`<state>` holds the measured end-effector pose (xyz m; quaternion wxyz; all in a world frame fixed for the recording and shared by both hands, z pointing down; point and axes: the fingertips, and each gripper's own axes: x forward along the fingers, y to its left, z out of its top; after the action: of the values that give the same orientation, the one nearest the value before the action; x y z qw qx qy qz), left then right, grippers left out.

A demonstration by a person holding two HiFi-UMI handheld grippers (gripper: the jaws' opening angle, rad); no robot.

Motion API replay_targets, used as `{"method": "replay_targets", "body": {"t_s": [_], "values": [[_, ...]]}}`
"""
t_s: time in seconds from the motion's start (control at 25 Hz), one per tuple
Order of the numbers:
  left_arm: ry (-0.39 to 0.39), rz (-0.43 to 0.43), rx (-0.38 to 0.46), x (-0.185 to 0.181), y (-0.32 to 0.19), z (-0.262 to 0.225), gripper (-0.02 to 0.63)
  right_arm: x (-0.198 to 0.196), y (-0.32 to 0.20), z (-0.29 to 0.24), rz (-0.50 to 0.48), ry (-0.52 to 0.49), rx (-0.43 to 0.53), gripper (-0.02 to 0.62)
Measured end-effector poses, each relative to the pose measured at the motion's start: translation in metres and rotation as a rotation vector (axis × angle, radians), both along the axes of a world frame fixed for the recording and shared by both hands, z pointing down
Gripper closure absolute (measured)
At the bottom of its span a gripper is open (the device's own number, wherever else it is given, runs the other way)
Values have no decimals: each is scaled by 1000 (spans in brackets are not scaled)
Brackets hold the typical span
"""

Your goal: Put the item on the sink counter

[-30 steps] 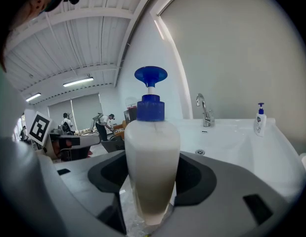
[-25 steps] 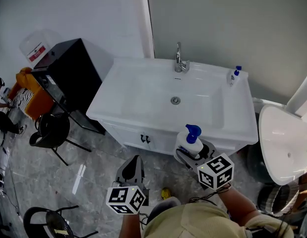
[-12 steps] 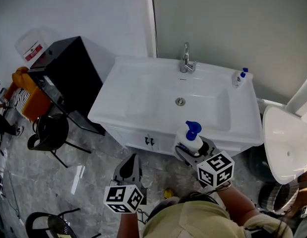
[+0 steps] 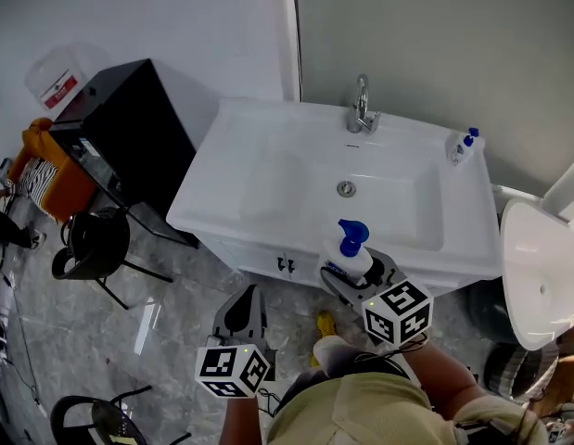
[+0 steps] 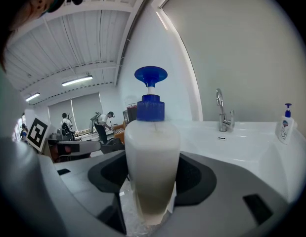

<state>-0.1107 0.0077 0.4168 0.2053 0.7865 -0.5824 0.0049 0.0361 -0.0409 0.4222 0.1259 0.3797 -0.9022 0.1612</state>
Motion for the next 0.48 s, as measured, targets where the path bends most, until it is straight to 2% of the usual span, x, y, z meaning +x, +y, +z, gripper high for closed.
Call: {"method": "replay_targets", "body": {"t_s": [0.48], "values": [[-33,-81,17,-29,-64,-1,569,-34,-79,5,-64,-19,13,318]]}}
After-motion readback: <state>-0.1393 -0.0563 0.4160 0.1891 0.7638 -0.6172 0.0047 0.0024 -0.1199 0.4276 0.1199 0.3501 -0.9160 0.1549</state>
